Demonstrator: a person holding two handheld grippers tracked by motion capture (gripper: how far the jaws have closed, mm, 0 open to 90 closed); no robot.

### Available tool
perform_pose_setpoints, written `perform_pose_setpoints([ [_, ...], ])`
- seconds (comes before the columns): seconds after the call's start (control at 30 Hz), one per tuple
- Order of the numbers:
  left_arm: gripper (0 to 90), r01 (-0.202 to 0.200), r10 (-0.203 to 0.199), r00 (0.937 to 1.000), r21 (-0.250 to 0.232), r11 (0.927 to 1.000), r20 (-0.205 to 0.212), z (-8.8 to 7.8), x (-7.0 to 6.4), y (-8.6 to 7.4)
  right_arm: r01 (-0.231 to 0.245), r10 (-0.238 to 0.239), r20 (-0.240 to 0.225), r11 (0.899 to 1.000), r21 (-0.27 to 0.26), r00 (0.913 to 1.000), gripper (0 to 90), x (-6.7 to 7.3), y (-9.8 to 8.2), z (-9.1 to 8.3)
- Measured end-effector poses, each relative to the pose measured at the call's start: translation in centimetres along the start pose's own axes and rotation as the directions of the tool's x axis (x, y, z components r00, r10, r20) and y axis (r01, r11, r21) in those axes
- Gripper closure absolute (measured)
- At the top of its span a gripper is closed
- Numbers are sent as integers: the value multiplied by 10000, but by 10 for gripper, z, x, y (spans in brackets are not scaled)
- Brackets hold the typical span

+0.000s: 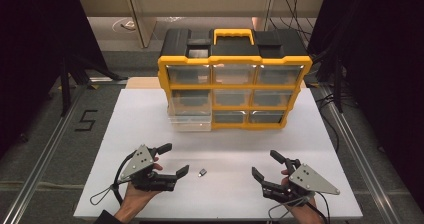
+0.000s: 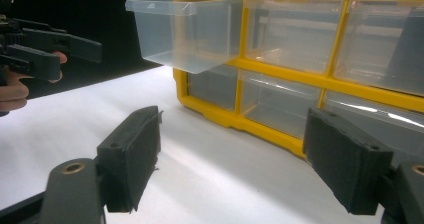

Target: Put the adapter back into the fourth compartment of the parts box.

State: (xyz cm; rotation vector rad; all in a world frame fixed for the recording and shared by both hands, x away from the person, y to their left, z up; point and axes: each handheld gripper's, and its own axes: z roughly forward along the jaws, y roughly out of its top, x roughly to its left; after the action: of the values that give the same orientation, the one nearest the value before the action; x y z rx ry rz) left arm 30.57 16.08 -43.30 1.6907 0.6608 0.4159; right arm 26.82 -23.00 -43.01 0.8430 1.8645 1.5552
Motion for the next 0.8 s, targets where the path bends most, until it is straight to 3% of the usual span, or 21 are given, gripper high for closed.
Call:
perform_pose_setpoints([
  [0.17, 113, -35, 31, 10000, 440, 9990, 93, 5, -3, 0, 8, -8, -7, 10000, -9, 10000, 241, 0, 0, 0],
  [0.4, 99, -94, 87, 9999, 1273, 9918, 58, 13, -3, 0, 17, -17, 4, 10000, 11, 10000, 241, 0, 0, 0],
  [0.57, 100, 25, -47, 10000, 2296, 9733, 88, 22, -2, -3, 10, -10, -4, 10000, 33, 10000, 241, -1, -1, 0],
  [0.8, 101, -133, 70, 9997, 2947, 9555, 226, 30, -4, -5, -15, 15, 1, 10000, 57, 10000, 241, 0, 0, 0],
])
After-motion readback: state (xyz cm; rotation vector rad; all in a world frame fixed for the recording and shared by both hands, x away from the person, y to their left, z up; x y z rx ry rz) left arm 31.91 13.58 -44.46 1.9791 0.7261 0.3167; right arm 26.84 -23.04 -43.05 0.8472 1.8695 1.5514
